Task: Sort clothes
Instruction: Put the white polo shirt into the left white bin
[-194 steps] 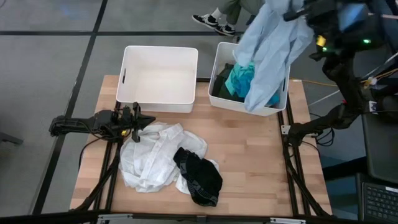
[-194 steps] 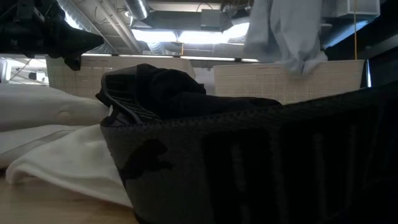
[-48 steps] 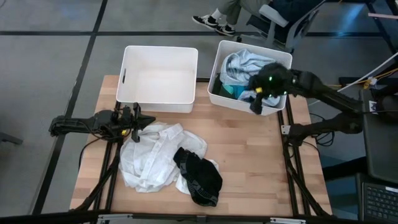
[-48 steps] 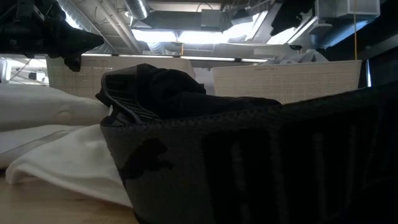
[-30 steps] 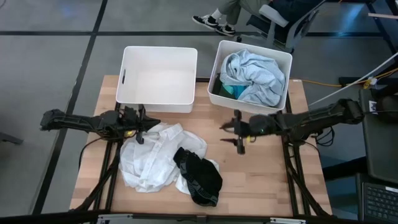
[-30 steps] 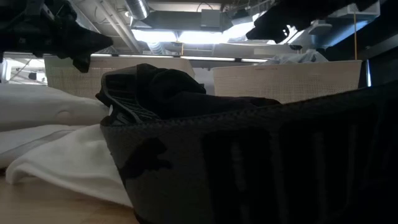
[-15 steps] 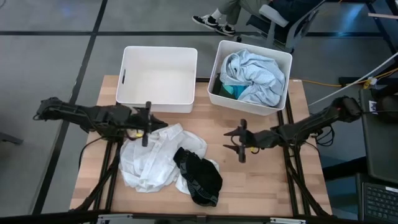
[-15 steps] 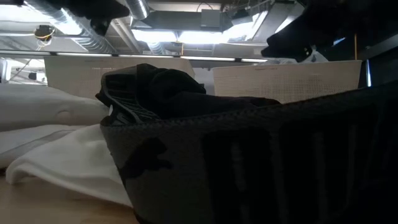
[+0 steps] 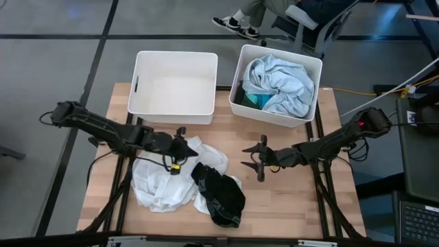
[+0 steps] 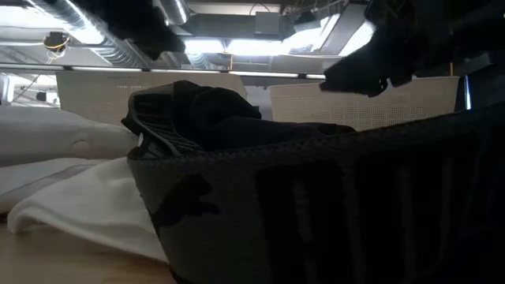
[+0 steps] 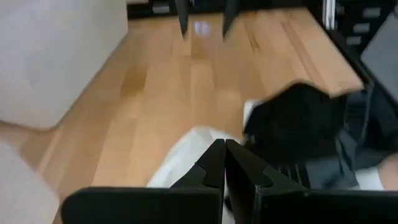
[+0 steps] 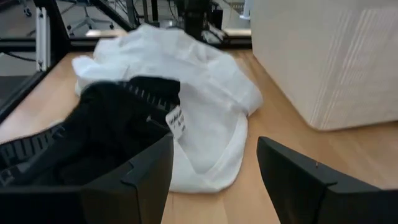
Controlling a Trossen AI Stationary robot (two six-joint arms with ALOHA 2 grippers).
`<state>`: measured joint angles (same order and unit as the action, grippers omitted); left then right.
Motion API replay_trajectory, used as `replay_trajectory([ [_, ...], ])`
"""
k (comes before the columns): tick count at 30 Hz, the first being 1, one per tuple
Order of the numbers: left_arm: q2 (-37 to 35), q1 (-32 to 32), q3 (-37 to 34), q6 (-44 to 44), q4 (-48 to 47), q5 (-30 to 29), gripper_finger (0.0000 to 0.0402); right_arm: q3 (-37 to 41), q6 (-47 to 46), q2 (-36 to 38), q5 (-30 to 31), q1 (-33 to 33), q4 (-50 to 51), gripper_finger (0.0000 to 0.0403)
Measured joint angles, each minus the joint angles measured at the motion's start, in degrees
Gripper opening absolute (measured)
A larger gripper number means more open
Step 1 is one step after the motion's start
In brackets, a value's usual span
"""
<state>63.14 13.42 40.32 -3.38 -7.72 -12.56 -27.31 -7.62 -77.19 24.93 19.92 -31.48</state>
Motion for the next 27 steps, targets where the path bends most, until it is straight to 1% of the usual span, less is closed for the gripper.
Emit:
replay_trajectory([
  [2, 1.4, -1.1, 0.3, -0.6, 2.7, 0.0, 0.0011, 0.0, -1.2, -2.0, 0.0, 0.0, -1.1, 0.0232],
  [5, 2.5, -1.9, 3.1, -2.4, -0.9, -0.2, 0.0046, 0.0, -3.2, -4.8, -0.5, 0.0, -2.9, 0.0232],
  [8, 2.7, -2.1, 6.6, -6.7, -9.1, -0.1, 0.0101, 0.0, -7.4, -7.5, -3.0, 0.2, -3.7, 0.0232],
  [10, 2.7, -2.1, 9.1, -10.1, -15.8, -0.1, 0.0142, 0.0, -9.8, -9.4, -3.5, 1.3, -4.2, 0.0232],
  [13, 2.7, -2.0, 11.6, -18.1, -25.6, -0.1, 0.0199, 0.0, -11.2, -12.0, -1.2, 3.9, -7.2, 0.0232],
  [16, 3.0, -1.4, 11.7, -27.6, -32.9, -0.5, 0.0241, 0.0, -11.6, -13.7, 1.3, 6.1, -10.2, 0.0232],
  [18, 3.7, -0.9, 11.7, -34.5, -36.9, -1.2, 0.0255, 0.0, -12.0, -14.7, 2.5, 7.6, -11.5, 0.0232],
  [23, 7.3, 0.2, 11.7, -49.8, -43.6, -7.7, 0.0262, -0.1, -13.4, -17.2, 9.1, 10.8, -11.6, 0.0232],
  [25, 9.1, 0.5, 11.7, -54.1, -44.7, -10.0, 0.0263, -0.1, -13.4, -18.8, 11.4, 11.3, -12.2, 0.0232],
  [27, 11.3, 0.9, 11.7, -56.5, -44.1, -10.7, 0.0263, -0.1, -13.4, -20.3, 13.2, 11.2, -12.4, 0.0232],
])
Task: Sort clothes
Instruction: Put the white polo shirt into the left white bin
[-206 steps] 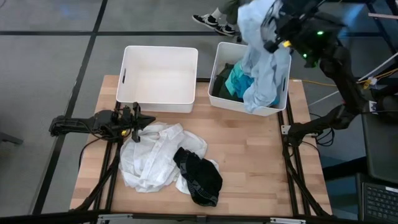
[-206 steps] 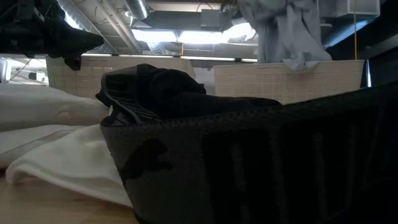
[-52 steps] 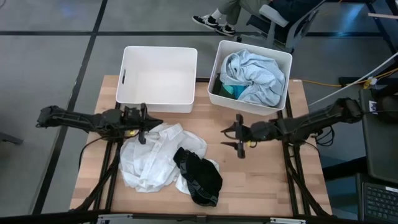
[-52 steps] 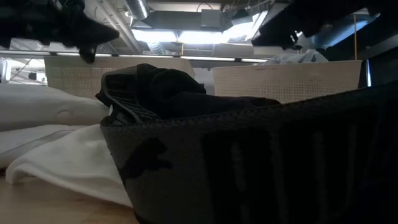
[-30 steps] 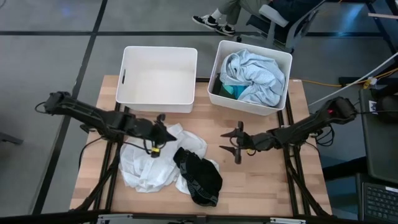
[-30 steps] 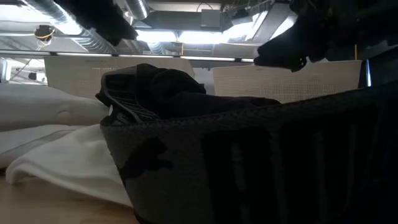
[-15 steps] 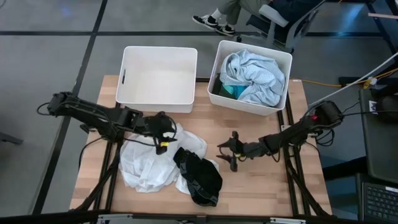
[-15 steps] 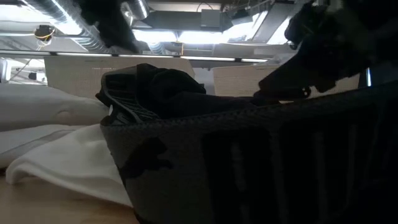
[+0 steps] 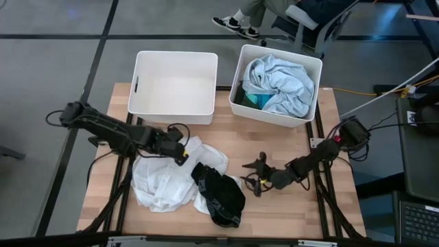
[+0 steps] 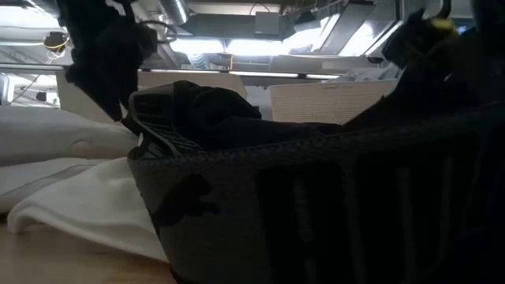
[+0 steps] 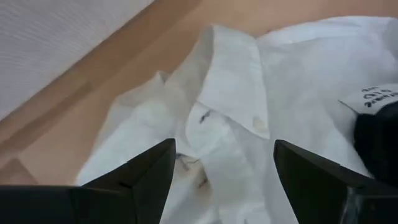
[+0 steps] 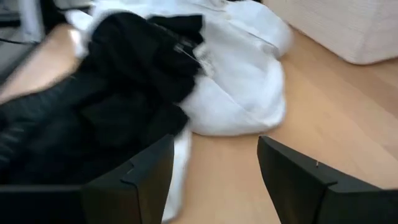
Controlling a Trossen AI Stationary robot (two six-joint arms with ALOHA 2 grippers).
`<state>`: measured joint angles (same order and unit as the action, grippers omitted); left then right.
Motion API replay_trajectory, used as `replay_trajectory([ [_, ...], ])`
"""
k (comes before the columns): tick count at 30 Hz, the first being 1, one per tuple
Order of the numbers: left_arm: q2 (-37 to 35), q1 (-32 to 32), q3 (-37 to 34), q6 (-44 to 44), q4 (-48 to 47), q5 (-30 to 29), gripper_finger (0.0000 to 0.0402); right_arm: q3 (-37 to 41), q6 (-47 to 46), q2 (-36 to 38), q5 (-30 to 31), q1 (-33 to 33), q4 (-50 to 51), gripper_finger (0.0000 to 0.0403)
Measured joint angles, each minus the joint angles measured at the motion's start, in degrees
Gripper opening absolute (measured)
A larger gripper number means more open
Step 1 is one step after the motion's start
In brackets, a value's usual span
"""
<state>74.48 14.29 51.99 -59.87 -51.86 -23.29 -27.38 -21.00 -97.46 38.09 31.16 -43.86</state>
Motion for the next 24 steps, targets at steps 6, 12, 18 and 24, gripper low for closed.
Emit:
replay_trajectory([
  [6, 8.1, 0.4, 0.0, -3.6, -0.5, 0.6, 0.0263, 0.0, -0.1, -5.2, 6.1, 0.0, -2.1, 0.0232],
  [12, 15.9, 0.3, 0.0, -4.1, 2.2, 3.1, 0.0261, 0.0, 0.2, -9.8, 7.4, 0.0, -7.6, 0.0232],
  [18, 22.2, 0.2, 0.0, 1.0, 9.9, 5.4, 0.0237, -0.7, 0.4, -12.5, 7.9, -0.1, -8.7, 0.0232],
  [24, 27.0, 0.5, 0.5, 5.5, 10.8, 4.4, 0.0184, -0.8, 0.0, -14.9, 9.0, -0.4, -8.8, 0.0232],
])
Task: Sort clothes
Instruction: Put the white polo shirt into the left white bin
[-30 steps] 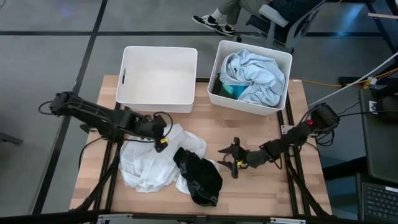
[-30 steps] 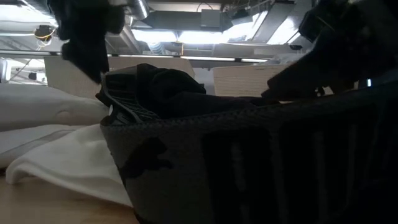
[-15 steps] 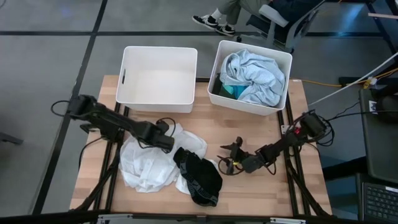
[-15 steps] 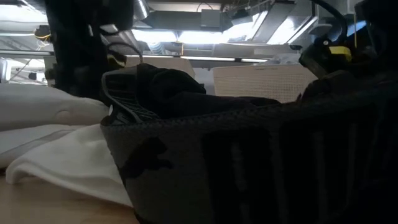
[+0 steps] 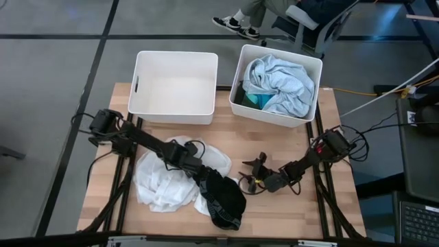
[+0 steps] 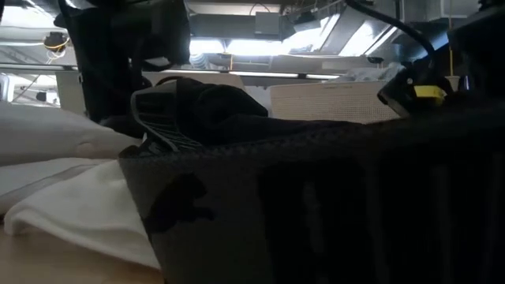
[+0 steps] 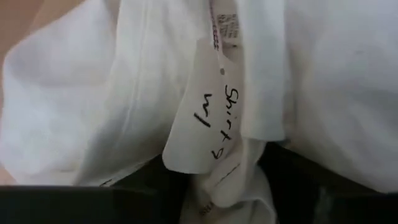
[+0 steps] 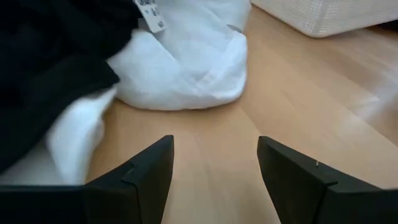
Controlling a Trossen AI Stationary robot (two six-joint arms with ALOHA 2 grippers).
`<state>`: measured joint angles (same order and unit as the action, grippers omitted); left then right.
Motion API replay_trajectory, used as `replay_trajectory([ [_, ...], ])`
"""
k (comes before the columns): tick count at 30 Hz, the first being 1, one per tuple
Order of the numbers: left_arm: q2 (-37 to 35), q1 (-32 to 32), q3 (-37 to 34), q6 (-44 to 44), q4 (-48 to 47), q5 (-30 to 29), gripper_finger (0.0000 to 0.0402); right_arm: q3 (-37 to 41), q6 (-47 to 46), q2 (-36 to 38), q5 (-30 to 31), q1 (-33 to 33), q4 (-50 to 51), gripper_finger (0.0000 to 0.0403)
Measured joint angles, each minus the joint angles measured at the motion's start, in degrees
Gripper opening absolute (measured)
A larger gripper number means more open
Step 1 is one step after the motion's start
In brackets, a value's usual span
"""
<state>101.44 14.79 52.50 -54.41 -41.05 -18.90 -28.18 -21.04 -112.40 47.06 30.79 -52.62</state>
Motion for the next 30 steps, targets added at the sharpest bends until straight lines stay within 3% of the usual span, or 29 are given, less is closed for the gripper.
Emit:
replay_trajectory([
  [10, -2.4, 2.8, -0.5, 2.6, 1.5, -4.7, 0.0014, -0.7, 6.2, 0.0, -0.8, -4.7, -4.8, 0.0232],
  [20, -10.2, 4.1, 4.7, 13.8, 0.8, -6.7, 0.0009, -2.1, 10.8, 0.0, -1.0, -5.4, -4.3, 0.0232],
  [30, -17.1, 4.1, 11.3, 23.8, 1.0, -14.5, 0.0009, -2.1, 10.2, 0.0, -1.0, -5.4, -2.8, 0.0232],
])
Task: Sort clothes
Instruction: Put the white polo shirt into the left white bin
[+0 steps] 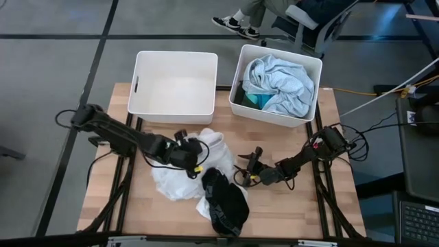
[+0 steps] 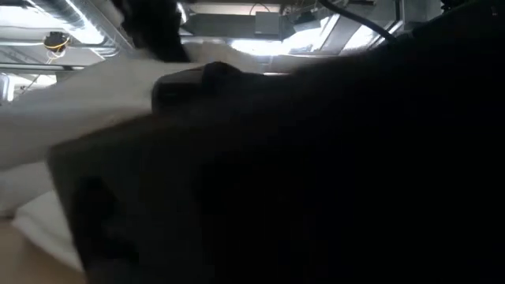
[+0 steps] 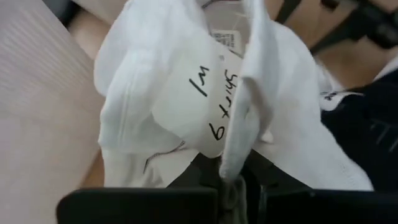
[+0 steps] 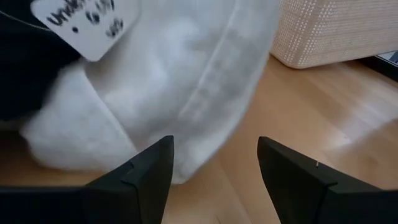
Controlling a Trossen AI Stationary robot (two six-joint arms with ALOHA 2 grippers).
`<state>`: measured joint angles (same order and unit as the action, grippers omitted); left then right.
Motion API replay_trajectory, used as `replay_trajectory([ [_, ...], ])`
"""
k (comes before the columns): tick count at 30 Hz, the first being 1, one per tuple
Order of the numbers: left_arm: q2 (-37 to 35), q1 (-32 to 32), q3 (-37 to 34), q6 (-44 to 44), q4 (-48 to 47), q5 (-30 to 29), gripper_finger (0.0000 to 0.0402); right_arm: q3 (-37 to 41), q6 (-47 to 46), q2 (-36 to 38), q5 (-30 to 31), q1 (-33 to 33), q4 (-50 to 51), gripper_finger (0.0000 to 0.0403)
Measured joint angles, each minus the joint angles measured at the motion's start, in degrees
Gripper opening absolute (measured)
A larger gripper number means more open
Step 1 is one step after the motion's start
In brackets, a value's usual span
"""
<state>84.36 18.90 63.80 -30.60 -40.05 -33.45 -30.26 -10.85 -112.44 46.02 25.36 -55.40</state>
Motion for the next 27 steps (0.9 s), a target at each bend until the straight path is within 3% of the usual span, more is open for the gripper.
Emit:
replay_trajectory([
  [9, -3.8, 0.0, 5.2, 7.3, 0.2, -5.8, 0.0009, 0.0, -1.1, 0.0, -0.1, 0.1, 0.3, 0.0232],
  [27, -4.2, 0.0, 15.9, 23.9, 5.8, -18.4, 0.0016, 0.0, -2.6, 0.1, -0.2, 0.1, 1.6, 0.0232],
])
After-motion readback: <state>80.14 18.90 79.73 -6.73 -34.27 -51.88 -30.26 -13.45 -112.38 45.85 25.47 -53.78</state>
